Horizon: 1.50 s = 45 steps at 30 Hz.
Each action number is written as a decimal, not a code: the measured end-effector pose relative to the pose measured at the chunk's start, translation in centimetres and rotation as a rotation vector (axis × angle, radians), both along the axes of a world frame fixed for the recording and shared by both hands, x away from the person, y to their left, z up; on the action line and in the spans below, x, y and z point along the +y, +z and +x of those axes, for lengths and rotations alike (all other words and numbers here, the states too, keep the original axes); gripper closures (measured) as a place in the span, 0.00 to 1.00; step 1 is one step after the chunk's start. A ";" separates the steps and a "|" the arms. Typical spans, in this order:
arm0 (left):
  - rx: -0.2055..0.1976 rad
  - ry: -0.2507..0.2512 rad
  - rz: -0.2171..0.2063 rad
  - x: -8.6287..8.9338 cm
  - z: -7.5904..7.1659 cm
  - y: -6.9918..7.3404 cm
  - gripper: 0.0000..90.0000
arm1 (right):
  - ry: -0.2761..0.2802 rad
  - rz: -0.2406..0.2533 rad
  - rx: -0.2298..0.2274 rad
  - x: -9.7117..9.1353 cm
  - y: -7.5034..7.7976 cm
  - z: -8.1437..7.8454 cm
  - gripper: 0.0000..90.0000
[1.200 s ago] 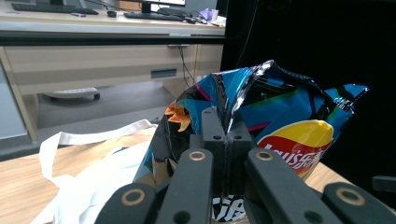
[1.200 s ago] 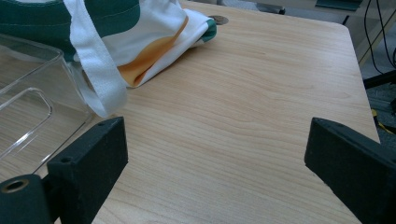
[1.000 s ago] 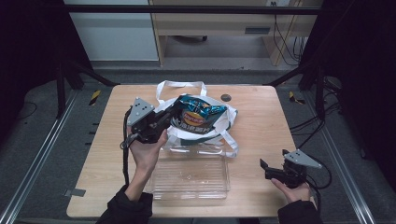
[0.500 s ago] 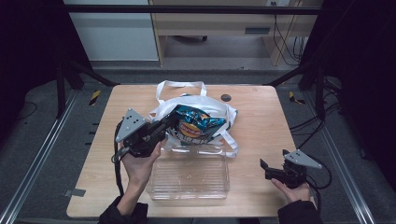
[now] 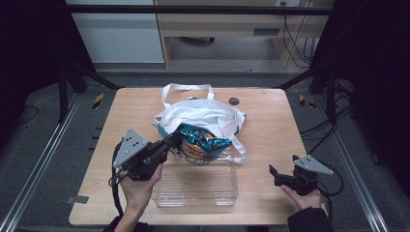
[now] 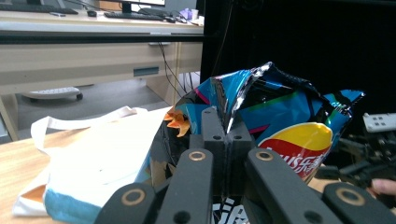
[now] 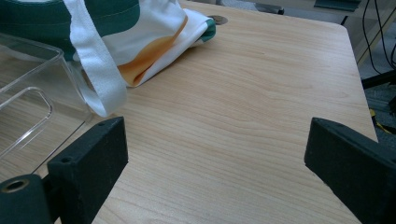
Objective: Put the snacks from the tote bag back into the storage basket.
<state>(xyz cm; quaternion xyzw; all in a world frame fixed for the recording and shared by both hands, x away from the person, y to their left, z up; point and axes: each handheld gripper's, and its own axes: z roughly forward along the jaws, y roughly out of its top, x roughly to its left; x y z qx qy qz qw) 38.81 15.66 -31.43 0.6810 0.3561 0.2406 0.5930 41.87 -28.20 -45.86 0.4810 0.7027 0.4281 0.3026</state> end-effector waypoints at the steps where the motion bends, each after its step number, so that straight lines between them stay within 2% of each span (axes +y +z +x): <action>1: 0.005 -0.002 0.004 0.0 -0.2 -0.1 1.00 | 0.000 0.000 0.000 0.0 0.0 0.0 0.07; 15: 0.062 -0.009 0.035 0.0 -1.1 -2.5 1.00 | 0.003 -0.008 0.001 0.0 0.0 0.0 0.07; 23: 0.072 -0.020 0.061 -0.2 -1.6 -3.7 1.00 | 0.004 -0.009 0.001 0.0 0.0 0.0 0.07; 36: 0.138 -0.027 0.070 -0.2 -1.8 -5.6 1.00 | 0.002 -0.011 0.001 0.0 0.0 -0.1 0.07; 45: 0.158 -0.004 0.070 0.1 -1.6 -5.9 1.00 | 0.002 -0.011 0.001 0.0 0.0 -0.1 0.07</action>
